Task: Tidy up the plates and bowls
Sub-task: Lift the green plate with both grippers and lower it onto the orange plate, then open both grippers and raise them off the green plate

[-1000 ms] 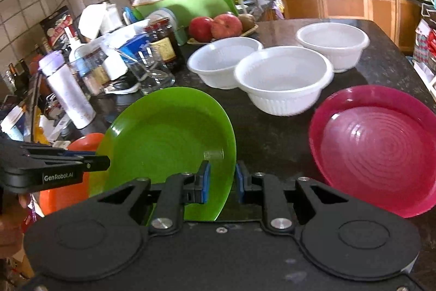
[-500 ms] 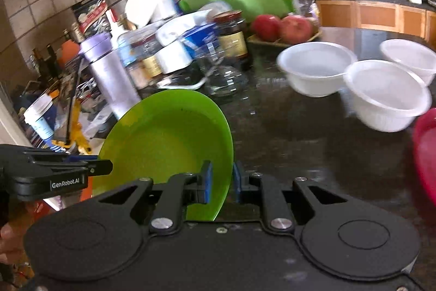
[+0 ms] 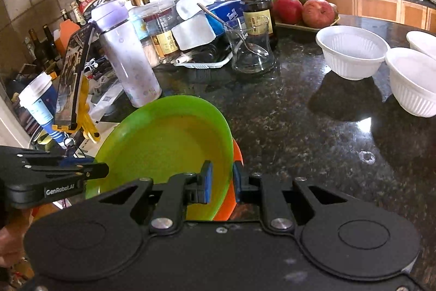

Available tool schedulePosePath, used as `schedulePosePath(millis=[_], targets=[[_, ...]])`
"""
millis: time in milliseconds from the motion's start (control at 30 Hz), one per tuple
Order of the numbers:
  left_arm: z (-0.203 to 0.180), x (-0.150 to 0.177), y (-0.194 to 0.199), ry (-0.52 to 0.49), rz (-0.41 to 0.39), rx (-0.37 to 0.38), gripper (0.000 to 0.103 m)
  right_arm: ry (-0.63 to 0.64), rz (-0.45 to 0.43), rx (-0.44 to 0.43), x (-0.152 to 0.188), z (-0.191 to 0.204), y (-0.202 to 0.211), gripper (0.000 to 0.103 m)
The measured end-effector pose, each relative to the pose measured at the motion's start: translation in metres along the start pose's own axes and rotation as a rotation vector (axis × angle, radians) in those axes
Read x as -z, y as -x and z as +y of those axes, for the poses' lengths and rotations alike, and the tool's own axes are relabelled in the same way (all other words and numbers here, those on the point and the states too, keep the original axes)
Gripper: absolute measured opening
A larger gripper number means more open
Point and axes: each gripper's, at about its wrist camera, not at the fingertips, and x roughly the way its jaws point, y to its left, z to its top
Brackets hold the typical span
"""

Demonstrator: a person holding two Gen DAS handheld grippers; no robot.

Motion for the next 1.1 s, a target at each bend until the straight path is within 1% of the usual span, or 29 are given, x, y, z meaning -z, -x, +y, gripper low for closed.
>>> schedulePosePath(millis=[167,267,333,367,400,433,467,500,600,633,700,767,800,833,900,967,1033,1100], targets=[[0.006,0.005,0.003,-0.024,-0.018,0.040,0.020,-0.011,-0.002,0.033,0.002,0.005,-0.005,0.018],[0.004,0.005,0.002,-0.039,-0.028,0.045,0.021,-0.017,-0.011,0.046,0.004,0.006,-0.006,0.018],[0.003,0.006,0.003,-0.054,-0.042,0.056,0.022,-0.021,-0.017,0.050,0.004,0.007,-0.006,0.022],[0.002,0.006,0.004,-0.059,-0.047,0.062,0.025,-0.025,-0.031,0.063,0.005,0.008,-0.005,0.025],[0.001,0.006,0.006,-0.065,-0.054,0.067,0.031,-0.023,-0.047,0.069,0.005,0.008,-0.003,0.035],[0.001,0.007,0.007,-0.072,-0.063,0.076,0.032,-0.016,-0.057,0.075,0.005,0.009,-0.001,0.041],[0.001,0.007,0.009,-0.077,-0.070,0.079,0.032,-0.009,-0.069,0.087,0.005,0.011,0.000,0.054],[0.001,0.007,0.010,-0.081,-0.075,0.079,0.033,-0.004,-0.083,0.104,0.005,0.012,0.002,0.060],[0.001,0.007,0.009,-0.078,-0.088,0.075,0.050,0.024,-0.116,0.142,0.007,0.016,0.006,0.061],[0.002,0.007,0.010,-0.074,-0.095,0.077,0.051,0.026,-0.125,0.146,0.007,0.016,0.006,0.063],[0.003,0.008,0.012,-0.068,-0.102,0.086,0.052,0.009,-0.157,0.154,0.009,0.015,0.010,0.071],[0.004,0.008,0.014,-0.062,-0.110,0.100,0.053,-0.017,-0.225,0.169,0.012,0.015,0.017,0.074],[0.004,0.008,0.015,-0.059,-0.116,0.105,0.057,-0.028,-0.267,0.177,0.014,0.016,0.021,0.077],[0.004,0.008,0.016,-0.056,-0.125,0.110,0.061,-0.037,-0.307,0.187,0.015,0.016,0.025,0.078],[0.004,0.008,0.019,-0.045,-0.148,0.123,0.063,-0.047,-0.366,0.213,0.016,0.018,0.031,0.081],[0.004,0.006,0.022,-0.038,-0.164,0.136,0.066,-0.068,-0.404,0.248,0.017,0.017,0.037,0.083],[0.002,0.004,0.024,-0.035,-0.178,0.148,0.072,-0.112,-0.433,0.280,0.017,0.014,0.043,0.086],[-0.002,0.001,0.024,-0.034,-0.189,0.162,0.072,-0.155,-0.460,0.288,0.018,0.007,0.050,0.087]])
